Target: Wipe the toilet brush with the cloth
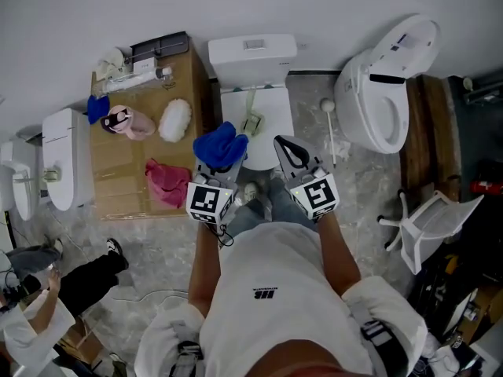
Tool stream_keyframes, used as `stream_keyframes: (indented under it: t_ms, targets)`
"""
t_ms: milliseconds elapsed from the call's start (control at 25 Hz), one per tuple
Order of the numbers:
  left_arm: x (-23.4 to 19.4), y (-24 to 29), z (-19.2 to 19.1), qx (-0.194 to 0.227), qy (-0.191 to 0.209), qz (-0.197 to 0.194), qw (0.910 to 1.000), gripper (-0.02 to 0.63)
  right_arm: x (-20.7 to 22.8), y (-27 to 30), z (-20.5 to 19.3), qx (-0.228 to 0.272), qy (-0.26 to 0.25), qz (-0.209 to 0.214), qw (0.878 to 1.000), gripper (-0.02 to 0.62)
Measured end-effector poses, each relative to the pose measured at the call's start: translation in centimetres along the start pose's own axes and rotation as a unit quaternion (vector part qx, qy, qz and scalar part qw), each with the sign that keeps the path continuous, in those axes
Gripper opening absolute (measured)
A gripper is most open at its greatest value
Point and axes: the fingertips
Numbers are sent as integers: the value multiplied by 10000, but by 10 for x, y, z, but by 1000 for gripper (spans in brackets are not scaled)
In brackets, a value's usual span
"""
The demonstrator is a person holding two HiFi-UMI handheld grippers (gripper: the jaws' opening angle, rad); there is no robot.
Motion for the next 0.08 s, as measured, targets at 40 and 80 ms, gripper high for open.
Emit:
stream_keyframes:
  t_ms: [40, 80]
  targets:
    - [3, -3, 2, 3, -2, -4, 10000, 176, -3, -3, 3, 0, -12, 3, 10000, -3]
    - [5, -6, 4, 6, -1, -8, 10000, 176, -7, -6, 6, 1, -28, 6, 10000, -3]
Point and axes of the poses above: the fingertips, and each gripper's own axes: y forward along the fingers, x to its right, z out of its top, and after that the axes turned 11 degrees about y, right-handed
